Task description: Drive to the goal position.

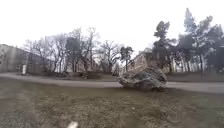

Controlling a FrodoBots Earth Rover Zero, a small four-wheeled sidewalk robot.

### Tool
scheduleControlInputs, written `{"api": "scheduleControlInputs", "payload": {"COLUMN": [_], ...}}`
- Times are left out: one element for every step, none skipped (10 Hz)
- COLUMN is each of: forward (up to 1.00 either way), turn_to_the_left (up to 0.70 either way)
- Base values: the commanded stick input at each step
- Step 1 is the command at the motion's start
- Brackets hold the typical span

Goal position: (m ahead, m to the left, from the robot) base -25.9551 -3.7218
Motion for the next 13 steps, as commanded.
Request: {"api": "scheduleControlInputs", "payload": {"forward": [0.00, 0.00, 0.00, 0.00, 0.00, 0.00, 0.00, 0.00, 0.30, 0.59, 0.67, 0.70, 0.70], "turn_to_the_left": [-0.70, -0.70, -0.70, -0.70, -0.70, -0.70, -0.70, -0.70, -0.61, -0.48, -0.38, -0.35, -0.35]}}
